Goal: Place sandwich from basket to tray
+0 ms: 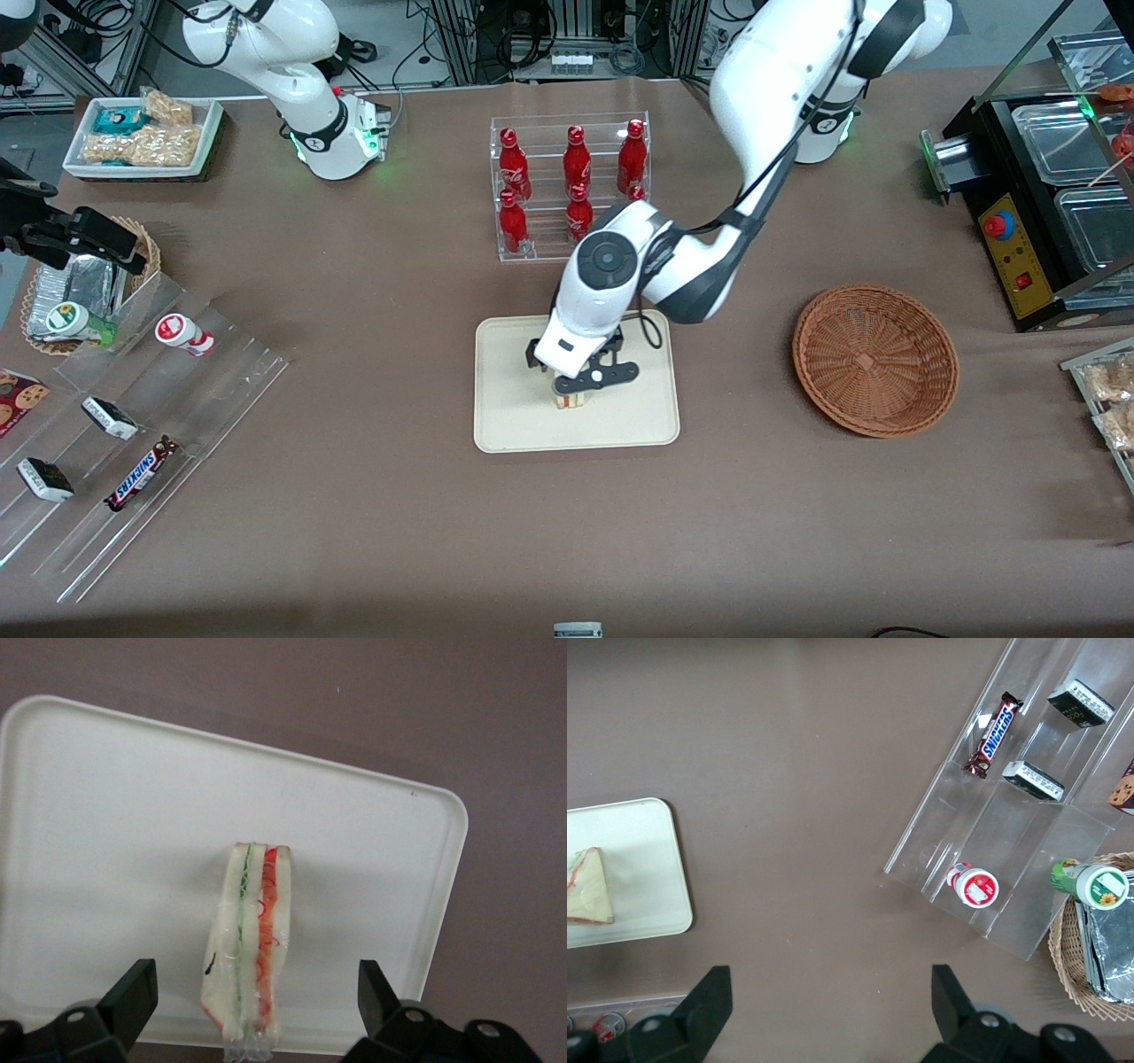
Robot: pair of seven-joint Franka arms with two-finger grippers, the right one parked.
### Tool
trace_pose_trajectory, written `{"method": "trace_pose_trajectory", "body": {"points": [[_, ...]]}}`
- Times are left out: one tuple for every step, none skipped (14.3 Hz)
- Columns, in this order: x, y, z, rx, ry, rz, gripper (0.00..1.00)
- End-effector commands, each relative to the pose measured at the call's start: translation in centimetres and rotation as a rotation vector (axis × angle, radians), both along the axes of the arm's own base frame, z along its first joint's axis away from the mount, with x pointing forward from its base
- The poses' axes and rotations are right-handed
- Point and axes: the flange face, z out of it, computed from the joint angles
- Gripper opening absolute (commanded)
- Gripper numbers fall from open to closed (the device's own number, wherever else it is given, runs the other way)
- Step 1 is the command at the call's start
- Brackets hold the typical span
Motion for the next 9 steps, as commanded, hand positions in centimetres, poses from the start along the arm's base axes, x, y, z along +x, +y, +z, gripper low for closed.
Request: {"method": "trace_pose_trajectory", "body": {"points": [[0.8,4.8,4.6,0.061,0.047,0.039,1.0],[1.4,7.0,5.3,0.085,0.073,0.06,1.0],[2.1,9.6,5.8,0.107,0.097,0.088,1.0],[2.2,12.0,6.3,0.142,0.111,0.1,1.0],[2.5,14.7,6.9,0.167,0.105,0.091,1.0],[3.0,18.3,7.7,0.171,0.105,0.075,1.0],[3.2,21.4,8.5,0.17,0.107,0.056,1.0],[3.3,24.6,9.4,0.166,0.109,0.027,1.0],[3.7,27.4,10.0,0.166,0.116,0.005,1.0]]}}
